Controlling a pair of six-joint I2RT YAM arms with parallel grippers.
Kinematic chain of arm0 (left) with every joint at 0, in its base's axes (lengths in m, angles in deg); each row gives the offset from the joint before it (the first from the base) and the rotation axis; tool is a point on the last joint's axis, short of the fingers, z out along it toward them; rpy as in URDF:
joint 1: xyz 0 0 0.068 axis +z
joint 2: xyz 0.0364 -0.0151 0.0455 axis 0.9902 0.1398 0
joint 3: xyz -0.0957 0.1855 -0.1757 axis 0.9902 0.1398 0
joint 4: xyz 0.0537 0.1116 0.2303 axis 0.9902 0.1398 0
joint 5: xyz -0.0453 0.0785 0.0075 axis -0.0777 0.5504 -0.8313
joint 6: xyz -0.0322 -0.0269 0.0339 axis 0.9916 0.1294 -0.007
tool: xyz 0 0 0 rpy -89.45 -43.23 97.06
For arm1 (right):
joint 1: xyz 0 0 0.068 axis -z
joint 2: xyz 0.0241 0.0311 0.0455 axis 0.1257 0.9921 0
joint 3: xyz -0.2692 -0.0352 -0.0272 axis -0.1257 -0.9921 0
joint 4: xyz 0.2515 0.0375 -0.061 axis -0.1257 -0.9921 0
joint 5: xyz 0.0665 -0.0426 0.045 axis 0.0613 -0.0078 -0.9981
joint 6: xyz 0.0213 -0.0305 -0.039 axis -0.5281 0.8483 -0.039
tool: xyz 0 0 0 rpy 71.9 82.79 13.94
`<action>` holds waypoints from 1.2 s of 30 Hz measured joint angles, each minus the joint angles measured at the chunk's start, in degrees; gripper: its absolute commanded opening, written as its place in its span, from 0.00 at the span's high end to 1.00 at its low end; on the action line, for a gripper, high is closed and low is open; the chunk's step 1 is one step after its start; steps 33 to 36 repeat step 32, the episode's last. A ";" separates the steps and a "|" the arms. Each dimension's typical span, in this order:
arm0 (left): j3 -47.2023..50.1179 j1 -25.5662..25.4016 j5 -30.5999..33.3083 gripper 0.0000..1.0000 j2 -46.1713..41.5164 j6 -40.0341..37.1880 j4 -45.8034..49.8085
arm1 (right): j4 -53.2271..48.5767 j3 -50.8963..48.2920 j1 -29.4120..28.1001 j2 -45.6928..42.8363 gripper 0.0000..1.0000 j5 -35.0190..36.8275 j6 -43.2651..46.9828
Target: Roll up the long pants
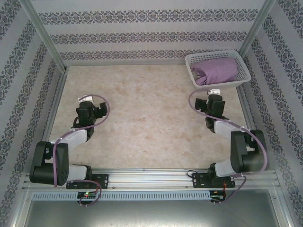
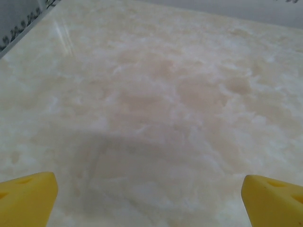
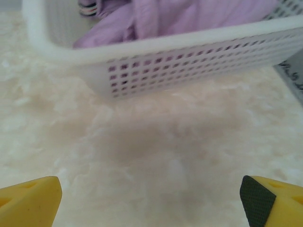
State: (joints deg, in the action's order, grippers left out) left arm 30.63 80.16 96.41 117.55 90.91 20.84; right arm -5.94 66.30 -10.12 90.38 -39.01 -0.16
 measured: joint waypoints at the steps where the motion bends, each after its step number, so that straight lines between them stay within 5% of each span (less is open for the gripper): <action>1: 0.00 0.00 -0.70 0.00 0.02 -0.76 -0.85 | 0.87 -0.66 -0.72 0.83 0.02 0.15 0.50; 11: 4.85 0.07 -0.59 0.00 1.27 -5.66 -7.63 | 12.15 -6.16 -1.81 0.70 0.02 0.11 3.19; 16: 1.86 0.76 -1.95 0.00 12.26 -7.06 -10.78 | 21.99 -10.25 0.46 2.10 0.02 -1.84 2.69; 21: 4.59 1.55 -5.66 0.00 13.64 -8.31 -17.86 | 24.24 -11.06 1.14 2.38 0.02 -2.23 2.58; 36: 4.61 1.55 -7.17 0.00 13.64 -8.92 -19.61 | 24.83 -11.06 0.90 2.36 0.02 -2.75 2.56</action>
